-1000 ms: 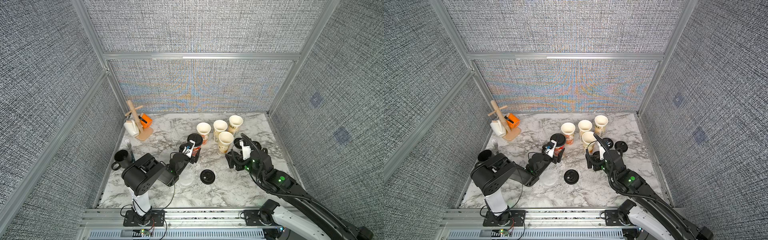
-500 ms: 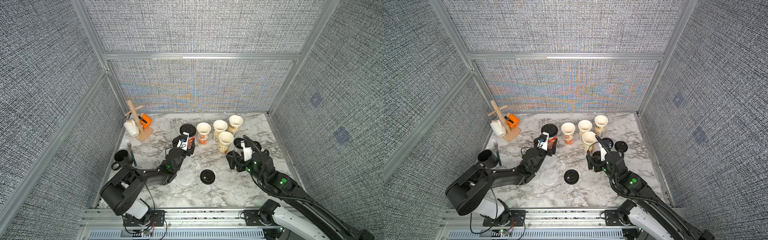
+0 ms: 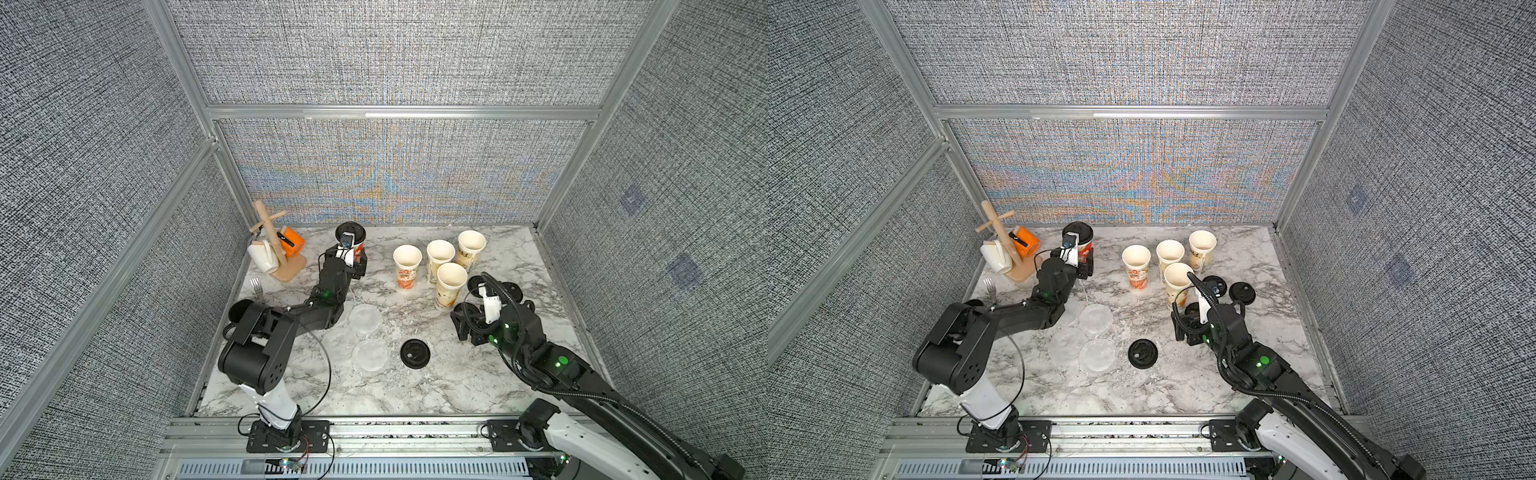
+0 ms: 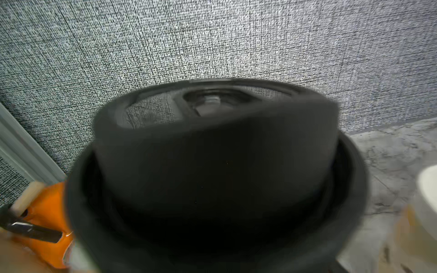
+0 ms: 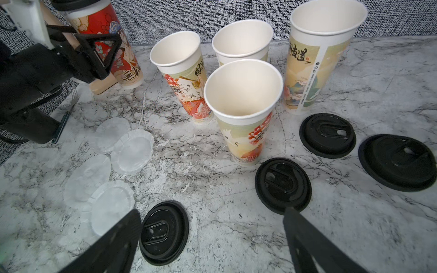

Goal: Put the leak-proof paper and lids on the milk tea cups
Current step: Place the cup at the center of the board.

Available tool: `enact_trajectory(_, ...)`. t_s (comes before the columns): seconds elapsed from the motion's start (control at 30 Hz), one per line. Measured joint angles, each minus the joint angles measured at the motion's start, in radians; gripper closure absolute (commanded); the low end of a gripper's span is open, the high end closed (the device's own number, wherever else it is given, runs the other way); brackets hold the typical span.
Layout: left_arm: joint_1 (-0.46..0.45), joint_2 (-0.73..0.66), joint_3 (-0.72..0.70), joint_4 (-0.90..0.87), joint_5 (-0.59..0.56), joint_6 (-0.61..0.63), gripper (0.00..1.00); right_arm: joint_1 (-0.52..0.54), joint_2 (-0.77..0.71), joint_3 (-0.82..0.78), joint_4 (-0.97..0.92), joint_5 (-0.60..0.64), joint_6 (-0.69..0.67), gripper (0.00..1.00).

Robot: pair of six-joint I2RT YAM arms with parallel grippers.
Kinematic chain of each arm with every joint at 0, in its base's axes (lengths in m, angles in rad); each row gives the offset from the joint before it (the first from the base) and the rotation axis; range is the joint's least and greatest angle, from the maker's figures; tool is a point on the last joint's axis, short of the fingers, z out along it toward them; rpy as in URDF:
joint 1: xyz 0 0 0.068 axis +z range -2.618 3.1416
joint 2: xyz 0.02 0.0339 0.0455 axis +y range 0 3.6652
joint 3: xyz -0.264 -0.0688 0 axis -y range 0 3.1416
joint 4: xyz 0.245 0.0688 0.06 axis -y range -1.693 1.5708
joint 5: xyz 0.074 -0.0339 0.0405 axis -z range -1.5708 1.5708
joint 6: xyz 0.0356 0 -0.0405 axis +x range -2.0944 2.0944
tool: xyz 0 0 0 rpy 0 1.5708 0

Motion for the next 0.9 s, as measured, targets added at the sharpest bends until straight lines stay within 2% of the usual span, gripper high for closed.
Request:
enact_trajectory(0.2, 0.034, 0.212, 0.172, 0.072, 0.07, -0.013, 0.2, -0.003, 0.033, 0.001, 0.002, 0.019, -0.005, 0.04)
enact_trajectory(0.37, 0.058, 0.319, 0.27, 0.078, 0.085, -0.039, 0.2, -0.009, 0.05, 0.002, 0.01, 0.032, -0.007, 0.04)
enact_trajectory(0.9, 0.06, 0.338, 0.301, -0.061, 0.084, -0.077, 0.19, -0.021, 0.008, -0.009, 0.012, 0.039, -0.007, 0.04)
